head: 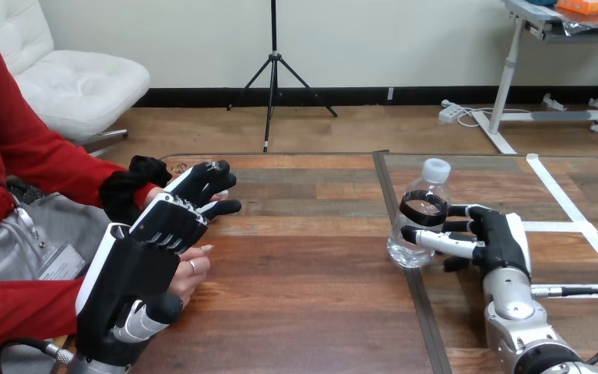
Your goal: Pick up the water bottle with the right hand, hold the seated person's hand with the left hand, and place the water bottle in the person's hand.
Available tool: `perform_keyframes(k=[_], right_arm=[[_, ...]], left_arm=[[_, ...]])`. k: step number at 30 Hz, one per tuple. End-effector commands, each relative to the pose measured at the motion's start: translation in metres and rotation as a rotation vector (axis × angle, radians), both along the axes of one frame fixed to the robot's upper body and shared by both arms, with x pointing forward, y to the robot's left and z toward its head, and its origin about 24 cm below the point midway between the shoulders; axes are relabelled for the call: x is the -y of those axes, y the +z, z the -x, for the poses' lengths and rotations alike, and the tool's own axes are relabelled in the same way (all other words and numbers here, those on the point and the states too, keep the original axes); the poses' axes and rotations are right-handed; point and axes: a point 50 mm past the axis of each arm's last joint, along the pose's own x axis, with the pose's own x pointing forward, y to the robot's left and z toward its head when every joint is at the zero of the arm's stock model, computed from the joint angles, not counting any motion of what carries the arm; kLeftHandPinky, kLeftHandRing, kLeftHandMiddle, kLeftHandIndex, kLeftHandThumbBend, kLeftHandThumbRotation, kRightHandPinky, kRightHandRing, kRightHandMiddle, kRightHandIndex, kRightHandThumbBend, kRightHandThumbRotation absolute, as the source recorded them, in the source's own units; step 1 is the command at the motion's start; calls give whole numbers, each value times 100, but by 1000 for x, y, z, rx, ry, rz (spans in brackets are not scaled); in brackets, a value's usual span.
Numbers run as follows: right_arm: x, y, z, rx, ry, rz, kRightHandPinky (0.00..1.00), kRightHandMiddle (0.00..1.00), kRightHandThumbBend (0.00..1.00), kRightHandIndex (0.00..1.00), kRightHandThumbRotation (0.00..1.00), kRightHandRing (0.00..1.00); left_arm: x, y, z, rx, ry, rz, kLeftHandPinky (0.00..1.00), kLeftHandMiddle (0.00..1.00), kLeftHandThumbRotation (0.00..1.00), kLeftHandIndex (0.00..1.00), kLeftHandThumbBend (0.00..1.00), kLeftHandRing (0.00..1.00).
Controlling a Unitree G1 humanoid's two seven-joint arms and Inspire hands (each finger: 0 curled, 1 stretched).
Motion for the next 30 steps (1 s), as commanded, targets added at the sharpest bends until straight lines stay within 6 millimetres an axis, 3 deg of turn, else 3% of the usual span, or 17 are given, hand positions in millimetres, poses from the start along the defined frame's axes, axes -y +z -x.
perform_keyframes(k=[1, 30], right_arm=[[-8, 14, -13, 58, 5, -42, 29, 49, 90, 55, 0, 37], [0, 14, -10, 84, 6, -71, 27, 43, 88, 48, 0, 33]], left_arm=[[1, 14, -10, 69, -13, -3, 80, 90, 72, 87, 100, 89], [7, 14, -13, 84, -17, -12, 79, 91, 73, 87, 100, 89]])
